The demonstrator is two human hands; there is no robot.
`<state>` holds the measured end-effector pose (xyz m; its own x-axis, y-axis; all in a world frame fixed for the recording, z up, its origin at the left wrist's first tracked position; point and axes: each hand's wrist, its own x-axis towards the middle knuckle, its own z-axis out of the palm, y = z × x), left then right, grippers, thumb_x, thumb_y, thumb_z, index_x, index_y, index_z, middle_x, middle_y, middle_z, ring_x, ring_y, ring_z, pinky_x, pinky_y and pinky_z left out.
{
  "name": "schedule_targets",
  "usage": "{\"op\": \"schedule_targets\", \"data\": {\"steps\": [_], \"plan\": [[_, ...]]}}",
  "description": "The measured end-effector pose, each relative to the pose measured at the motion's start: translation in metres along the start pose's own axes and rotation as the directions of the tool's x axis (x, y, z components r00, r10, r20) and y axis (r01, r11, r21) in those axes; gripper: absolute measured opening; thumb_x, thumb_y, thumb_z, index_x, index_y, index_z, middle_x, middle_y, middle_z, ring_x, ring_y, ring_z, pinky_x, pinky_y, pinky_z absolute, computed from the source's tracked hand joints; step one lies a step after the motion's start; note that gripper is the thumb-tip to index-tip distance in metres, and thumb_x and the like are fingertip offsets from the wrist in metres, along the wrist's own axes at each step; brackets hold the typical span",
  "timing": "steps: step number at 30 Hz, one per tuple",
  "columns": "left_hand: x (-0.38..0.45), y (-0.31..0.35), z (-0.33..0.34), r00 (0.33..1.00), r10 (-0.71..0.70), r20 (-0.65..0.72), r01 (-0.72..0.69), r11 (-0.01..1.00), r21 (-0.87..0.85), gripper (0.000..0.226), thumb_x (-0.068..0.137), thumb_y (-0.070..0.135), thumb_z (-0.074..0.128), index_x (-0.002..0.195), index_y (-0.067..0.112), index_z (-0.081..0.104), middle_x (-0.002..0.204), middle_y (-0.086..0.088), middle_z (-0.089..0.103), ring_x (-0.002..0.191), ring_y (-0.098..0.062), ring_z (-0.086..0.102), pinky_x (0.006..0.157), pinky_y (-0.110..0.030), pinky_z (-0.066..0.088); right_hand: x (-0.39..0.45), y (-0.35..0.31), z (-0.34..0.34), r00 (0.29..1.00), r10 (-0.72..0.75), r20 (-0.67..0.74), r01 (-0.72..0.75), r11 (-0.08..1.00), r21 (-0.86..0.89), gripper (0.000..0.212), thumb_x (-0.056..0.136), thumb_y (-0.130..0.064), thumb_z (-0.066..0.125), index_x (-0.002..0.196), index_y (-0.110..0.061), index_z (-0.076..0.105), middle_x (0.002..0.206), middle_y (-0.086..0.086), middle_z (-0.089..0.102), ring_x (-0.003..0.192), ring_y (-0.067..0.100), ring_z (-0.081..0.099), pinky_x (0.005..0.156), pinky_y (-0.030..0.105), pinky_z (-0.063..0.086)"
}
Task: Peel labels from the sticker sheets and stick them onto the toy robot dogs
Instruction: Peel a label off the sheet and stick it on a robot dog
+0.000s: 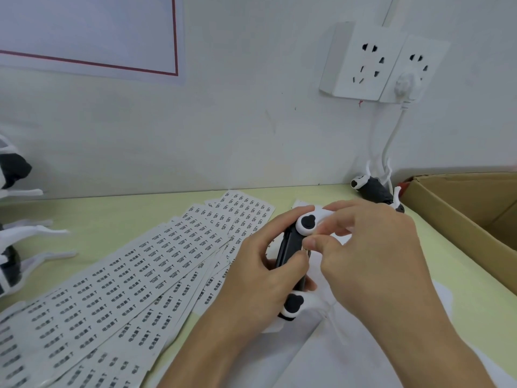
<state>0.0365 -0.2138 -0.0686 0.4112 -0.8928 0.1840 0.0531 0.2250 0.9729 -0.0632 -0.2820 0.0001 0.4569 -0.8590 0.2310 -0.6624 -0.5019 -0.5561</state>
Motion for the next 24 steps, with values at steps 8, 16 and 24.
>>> {"op": "schedule_targets", "data": {"steps": [8,16,24], "plan": [[0.000,-0.001,-0.002,1.000,-0.001,0.002,0.001,1.000,0.030,0.053,0.084,0.016,0.055,0.123,0.051,0.064,0.108,-0.007,0.071,0.069,-0.021,0.070,0.072,-0.039,0.062,0.006,0.015,0.001,0.999,0.043,0.012,-0.045,0.984,0.172,0.032,0.071,-0.017,0.086,0.052,-0.033,0.067,0.085,-0.022,0.066,0.076,-0.005,0.063,0.057,0.002,0.037],[-0.001,-0.001,-0.002,1.000,0.011,-0.004,-0.011,1.000,0.029,0.056,0.084,0.013,0.055,0.125,0.050,0.064,0.115,0.012,0.070,0.069,-0.024,0.070,0.077,-0.042,0.063,0.008,0.024,-0.012,0.963,-0.094,0.253,0.037,0.975,0.220,0.022,0.084,-0.023,0.074,0.072,-0.041,0.077,0.077,-0.031,0.071,0.079,-0.021,0.061,0.060,0.000,0.041],[-0.002,-0.001,-0.002,1.000,0.025,0.013,-0.026,0.997,0.075,0.059,0.080,0.012,0.056,0.124,0.052,0.063,0.102,0.001,0.074,0.072,-0.020,0.071,0.073,-0.032,0.060,0.006,0.022,-0.011,0.971,0.048,0.234,-0.112,0.957,0.266,0.005,0.074,-0.039,0.082,0.073,-0.036,0.079,0.076,-0.024,0.073,0.072,-0.010,0.065,0.057,0.010,0.037]]}}
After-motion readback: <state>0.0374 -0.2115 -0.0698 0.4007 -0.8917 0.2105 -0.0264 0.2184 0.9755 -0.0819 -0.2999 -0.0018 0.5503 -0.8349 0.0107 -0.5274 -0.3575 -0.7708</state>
